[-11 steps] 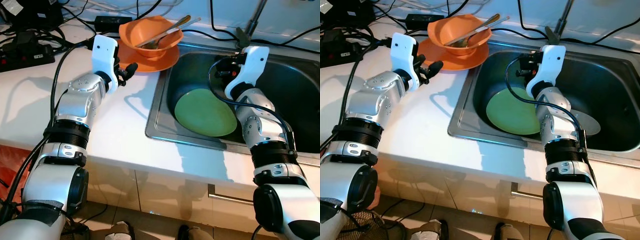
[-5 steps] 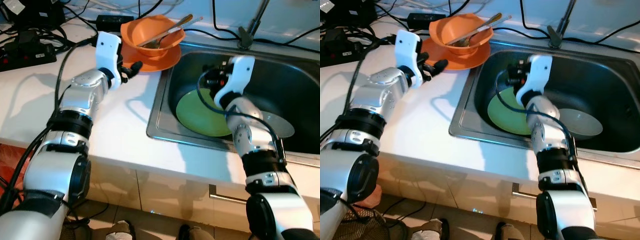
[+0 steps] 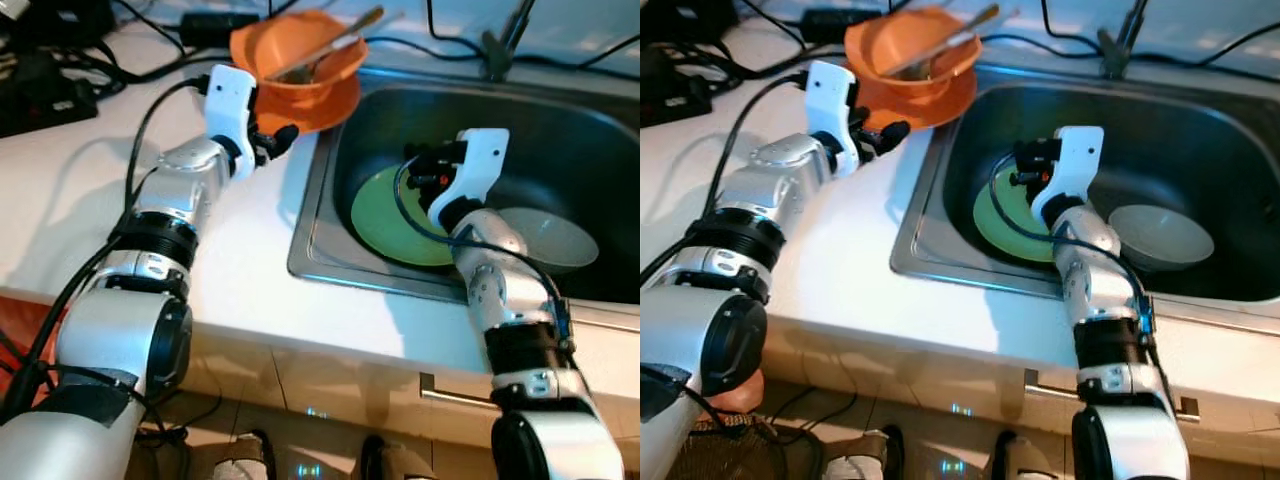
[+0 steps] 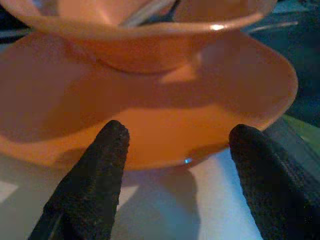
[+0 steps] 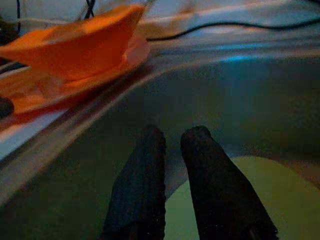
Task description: Kitchen organization
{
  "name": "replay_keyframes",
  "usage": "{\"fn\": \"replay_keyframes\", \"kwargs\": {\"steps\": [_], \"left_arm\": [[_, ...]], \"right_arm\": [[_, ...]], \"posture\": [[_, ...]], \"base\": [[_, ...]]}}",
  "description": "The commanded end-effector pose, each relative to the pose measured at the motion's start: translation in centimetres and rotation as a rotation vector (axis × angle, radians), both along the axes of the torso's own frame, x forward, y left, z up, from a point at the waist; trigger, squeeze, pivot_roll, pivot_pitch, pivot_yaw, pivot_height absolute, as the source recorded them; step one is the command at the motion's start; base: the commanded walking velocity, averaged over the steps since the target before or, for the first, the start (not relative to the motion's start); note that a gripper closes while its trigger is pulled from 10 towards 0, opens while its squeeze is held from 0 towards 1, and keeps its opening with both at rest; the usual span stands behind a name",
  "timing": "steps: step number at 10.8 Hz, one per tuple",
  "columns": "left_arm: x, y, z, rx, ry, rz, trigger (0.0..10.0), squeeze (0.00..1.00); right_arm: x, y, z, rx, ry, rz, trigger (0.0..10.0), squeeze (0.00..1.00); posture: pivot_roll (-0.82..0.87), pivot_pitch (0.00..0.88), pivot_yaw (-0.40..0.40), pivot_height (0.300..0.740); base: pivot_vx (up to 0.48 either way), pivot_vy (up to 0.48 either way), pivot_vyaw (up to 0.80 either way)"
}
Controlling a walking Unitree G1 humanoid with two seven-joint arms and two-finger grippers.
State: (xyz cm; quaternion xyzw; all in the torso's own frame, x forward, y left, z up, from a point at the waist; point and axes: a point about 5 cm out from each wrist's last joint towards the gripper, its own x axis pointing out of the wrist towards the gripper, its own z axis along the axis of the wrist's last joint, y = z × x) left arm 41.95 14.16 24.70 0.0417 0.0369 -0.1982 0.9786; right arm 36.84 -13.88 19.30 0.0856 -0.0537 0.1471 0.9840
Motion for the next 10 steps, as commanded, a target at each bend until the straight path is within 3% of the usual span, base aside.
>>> {"fn": "replay_keyframes", "kwargs": {"steps": [1, 6, 10], "left_arm": [[0.2, -0.3, 0.6, 0.013, -0.01, -0.004, 10.0, 0.0], [0.5, 0.0, 3.5, -0.004, -0.076, 0.02, 10.0, 0.0], [0.8, 0.8, 2.5, 0.078, 0.046, 0.09, 10.0, 0.0]], "right_arm": [[-0.5, 0.3, 0.0, 0.01, 0.001, 0.008, 10.0, 0.0], [-1.8, 1.3, -0.8, 0.036, 0.034, 0.028, 10.0, 0.0], [-2.0, 2.1, -0.9, 0.054, 0.043, 0.045, 10.0, 0.0]], "posture": [[0.01, 0.252, 0.022, 0.74], [0.01, 0.261, 0.027, 0.74], [0.04, 0.251, 0.044, 0.74]], "base": [[0.0, 0.0, 0.0], [0.0, 0.0, 0.0], [0.0, 0.0, 0.0]]}}
